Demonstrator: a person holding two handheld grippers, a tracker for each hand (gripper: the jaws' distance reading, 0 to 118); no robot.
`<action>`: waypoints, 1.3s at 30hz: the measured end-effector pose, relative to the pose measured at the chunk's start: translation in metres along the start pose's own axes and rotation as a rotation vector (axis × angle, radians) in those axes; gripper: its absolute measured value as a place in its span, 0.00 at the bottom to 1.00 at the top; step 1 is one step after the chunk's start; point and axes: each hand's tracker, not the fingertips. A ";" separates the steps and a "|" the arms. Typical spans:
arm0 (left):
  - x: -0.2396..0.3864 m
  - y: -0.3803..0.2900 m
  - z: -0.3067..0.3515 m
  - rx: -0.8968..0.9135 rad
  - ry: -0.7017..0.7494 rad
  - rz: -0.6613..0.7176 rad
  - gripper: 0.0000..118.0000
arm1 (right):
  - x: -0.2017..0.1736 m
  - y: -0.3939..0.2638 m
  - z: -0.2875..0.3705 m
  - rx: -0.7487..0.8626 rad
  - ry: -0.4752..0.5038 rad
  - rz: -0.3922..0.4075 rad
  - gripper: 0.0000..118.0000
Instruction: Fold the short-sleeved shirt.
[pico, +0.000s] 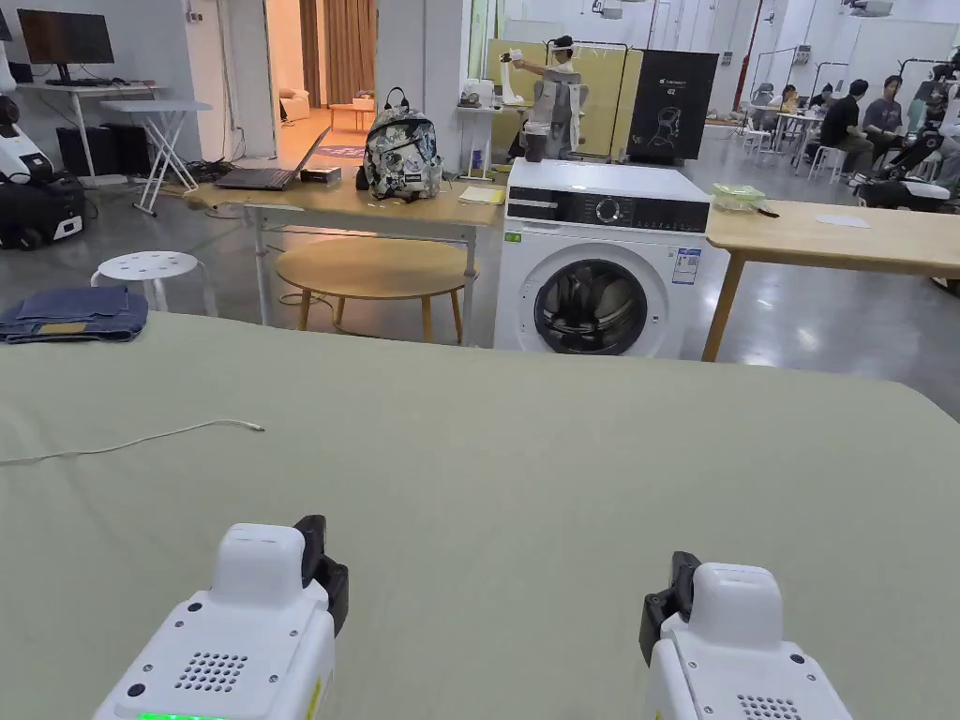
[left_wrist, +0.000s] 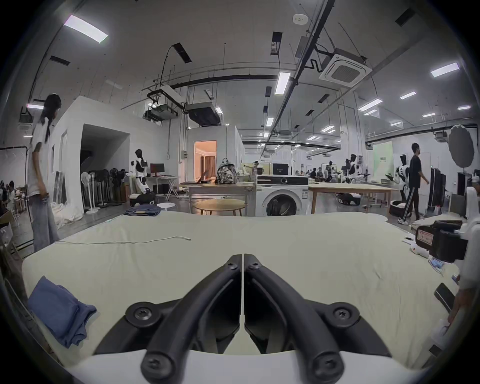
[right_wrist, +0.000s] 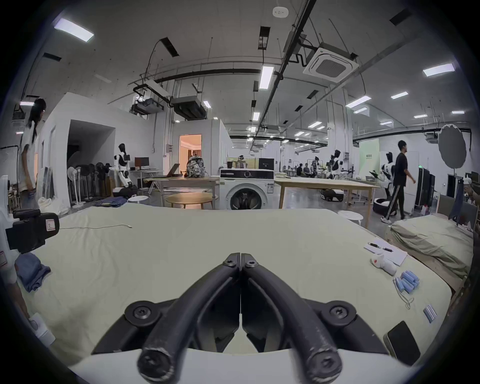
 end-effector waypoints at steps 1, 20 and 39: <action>0.000 0.001 0.002 0.002 0.001 0.004 0.00 | 0.000 0.000 -0.001 -0.006 0.003 -0.009 0.00; -0.008 0.003 0.005 0.017 0.026 0.030 0.78 | -0.008 0.001 -0.001 0.029 -0.008 -0.002 0.79; -0.012 0.003 0.002 -0.024 0.049 0.049 0.78 | -0.009 0.002 -0.014 -0.034 -0.013 -0.064 0.80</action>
